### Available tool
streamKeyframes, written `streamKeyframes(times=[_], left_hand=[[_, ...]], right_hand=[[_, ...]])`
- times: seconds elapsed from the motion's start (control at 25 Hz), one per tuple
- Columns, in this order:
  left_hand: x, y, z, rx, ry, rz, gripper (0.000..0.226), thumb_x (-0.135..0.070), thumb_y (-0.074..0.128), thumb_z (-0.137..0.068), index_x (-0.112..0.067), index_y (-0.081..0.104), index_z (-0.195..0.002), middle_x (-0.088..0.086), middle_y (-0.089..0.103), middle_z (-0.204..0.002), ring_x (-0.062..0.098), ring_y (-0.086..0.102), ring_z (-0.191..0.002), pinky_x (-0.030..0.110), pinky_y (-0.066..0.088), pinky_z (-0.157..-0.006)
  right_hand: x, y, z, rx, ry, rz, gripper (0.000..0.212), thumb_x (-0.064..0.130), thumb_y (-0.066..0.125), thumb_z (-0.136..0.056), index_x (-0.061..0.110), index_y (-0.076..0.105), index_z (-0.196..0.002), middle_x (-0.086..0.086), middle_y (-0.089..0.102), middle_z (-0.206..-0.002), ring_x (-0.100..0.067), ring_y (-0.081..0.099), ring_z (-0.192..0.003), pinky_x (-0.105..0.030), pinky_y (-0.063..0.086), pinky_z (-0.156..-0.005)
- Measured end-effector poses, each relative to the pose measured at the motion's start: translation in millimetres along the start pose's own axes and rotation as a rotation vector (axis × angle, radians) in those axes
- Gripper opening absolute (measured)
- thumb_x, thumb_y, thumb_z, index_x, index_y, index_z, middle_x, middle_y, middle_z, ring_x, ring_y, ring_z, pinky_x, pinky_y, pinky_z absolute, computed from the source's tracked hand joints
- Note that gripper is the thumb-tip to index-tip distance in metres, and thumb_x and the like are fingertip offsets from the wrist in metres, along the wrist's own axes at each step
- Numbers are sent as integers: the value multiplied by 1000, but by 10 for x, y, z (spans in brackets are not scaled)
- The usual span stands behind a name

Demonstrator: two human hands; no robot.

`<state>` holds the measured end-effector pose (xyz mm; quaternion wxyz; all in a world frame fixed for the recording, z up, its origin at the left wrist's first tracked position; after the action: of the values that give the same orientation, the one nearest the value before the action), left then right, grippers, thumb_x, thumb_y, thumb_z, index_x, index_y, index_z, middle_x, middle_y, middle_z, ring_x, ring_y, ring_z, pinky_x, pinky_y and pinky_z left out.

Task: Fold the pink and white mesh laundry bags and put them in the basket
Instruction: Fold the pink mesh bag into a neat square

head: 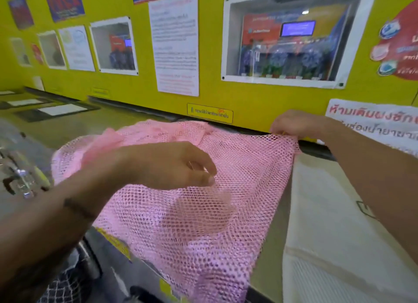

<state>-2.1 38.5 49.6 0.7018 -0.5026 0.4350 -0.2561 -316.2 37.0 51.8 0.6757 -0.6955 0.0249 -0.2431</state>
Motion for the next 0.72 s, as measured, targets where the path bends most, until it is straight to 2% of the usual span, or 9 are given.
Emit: streamKeyframes(times=[0.04,0.12,0.2,0.24,0.28,0.36,0.48,0.6,0.72], left_hand=[[42,109,-50,9,-17,-48,46,-62,53,-87,-48,52,-131,-17,55,-136,5,52,-125,36,41,-106],[91,355,-109,127,-33,-146,63,-69,48,-86,-49,33,-144,-12,31,-154,15,36,-139,47,32,-114],[152,403,-112,172,-30,-166,63,-69,49,-85,-48,35,-143,-13,33,-151,16,38,-137,45,33,-113],[185,347,-108,145,-28,-122,57,-67,51,-86,-47,42,-139,-14,40,-146,14,43,-133,42,36,-111],[219,267,-96,107,-31,-61,51,-64,52,-87,-47,47,-135,-15,47,-140,11,48,-127,39,40,-108],[364,95,-77,-2,-41,78,40,-55,57,-89,-44,56,-128,-15,59,-128,6,56,-116,34,46,-102],[792,-183,-106,-310,-67,162,23,-32,61,-92,-32,68,-114,-9,69,-112,9,63,-104,30,50,-95],[1447,-556,-96,-651,-208,-60,24,-21,57,-90,-25,69,-111,0,70,-114,18,63,-104,33,50,-92],[2127,-807,-105,-676,-478,-264,39,-30,54,-88,-25,59,-127,7,59,-130,28,55,-116,45,46,-99]], right_hand=[[25,63,10,37,4,79,22,22,60,-84,8,69,-100,-10,65,-105,-29,62,-93,-44,53,-85],[3,197,27,154,55,175,19,12,62,-84,6,67,-102,-8,62,-102,-24,59,-82,-37,52,-69],[0,204,-6,108,64,280,6,8,58,-84,9,63,-83,-6,59,-82,-18,52,-66,-30,43,-54],[-14,139,-51,10,59,303,12,8,54,-84,11,59,-74,-5,57,-75,-18,49,-62,-29,38,-52],[-23,72,-69,-60,71,330,16,10,52,-84,12,56,-68,-5,55,-70,-19,48,-60,-30,35,-52],[14,-2,-99,-47,113,421,20,17,55,-83,14,54,-63,-4,53,-66,-20,48,-60,-31,35,-54],[291,-33,-249,-70,48,390,13,22,58,-78,14,67,-80,-4,65,-84,-22,60,-76,-35,50,-66],[962,95,-500,-133,-149,263,30,15,59,-79,23,68,-107,-1,62,-102,-21,55,-91,-30,45,-74],[1555,448,-828,-66,-241,212,41,16,58,-84,27,60,-123,-1,60,-111,-22,55,-98,-29,43,-78]])
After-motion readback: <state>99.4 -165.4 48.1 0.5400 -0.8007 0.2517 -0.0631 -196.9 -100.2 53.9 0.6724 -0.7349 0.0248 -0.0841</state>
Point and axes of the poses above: each hand's wrist, its own z-axis away from the middle knuckle, its own y-axis out of the palm, x = y × z, the point moved 5 cm from there along -z, towards the middle knuckle
